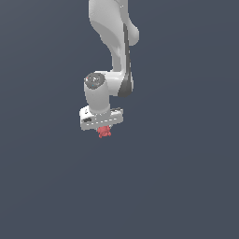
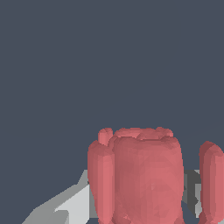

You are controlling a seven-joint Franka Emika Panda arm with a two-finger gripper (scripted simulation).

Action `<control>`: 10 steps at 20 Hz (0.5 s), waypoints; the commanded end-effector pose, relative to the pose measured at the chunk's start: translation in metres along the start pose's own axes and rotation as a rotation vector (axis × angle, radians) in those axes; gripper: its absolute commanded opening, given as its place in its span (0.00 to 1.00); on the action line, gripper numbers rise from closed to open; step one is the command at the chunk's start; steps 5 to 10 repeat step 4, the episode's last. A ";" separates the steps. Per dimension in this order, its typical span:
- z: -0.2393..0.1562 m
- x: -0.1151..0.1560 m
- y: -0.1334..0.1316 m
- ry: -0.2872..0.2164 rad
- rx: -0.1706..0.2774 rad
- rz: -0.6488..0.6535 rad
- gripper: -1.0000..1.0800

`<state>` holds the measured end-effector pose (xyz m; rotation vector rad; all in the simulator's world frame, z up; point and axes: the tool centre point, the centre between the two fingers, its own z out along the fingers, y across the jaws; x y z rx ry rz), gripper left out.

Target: Pick up the object and move it to a goal position.

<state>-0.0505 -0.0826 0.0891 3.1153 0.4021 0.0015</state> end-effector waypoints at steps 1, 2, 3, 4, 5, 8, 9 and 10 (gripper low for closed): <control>-0.006 -0.001 -0.002 -0.001 0.000 0.000 0.00; -0.008 -0.002 -0.002 -0.001 0.000 0.000 0.00; -0.008 -0.002 -0.002 -0.001 0.000 0.000 0.00; -0.009 -0.002 -0.002 -0.001 0.000 0.000 0.00; -0.009 -0.002 -0.002 -0.001 0.000 0.000 0.00; -0.009 -0.002 -0.002 -0.001 0.000 0.000 0.00; -0.009 -0.002 -0.002 -0.001 0.000 0.000 0.00; -0.009 -0.002 -0.002 -0.001 0.000 0.000 0.00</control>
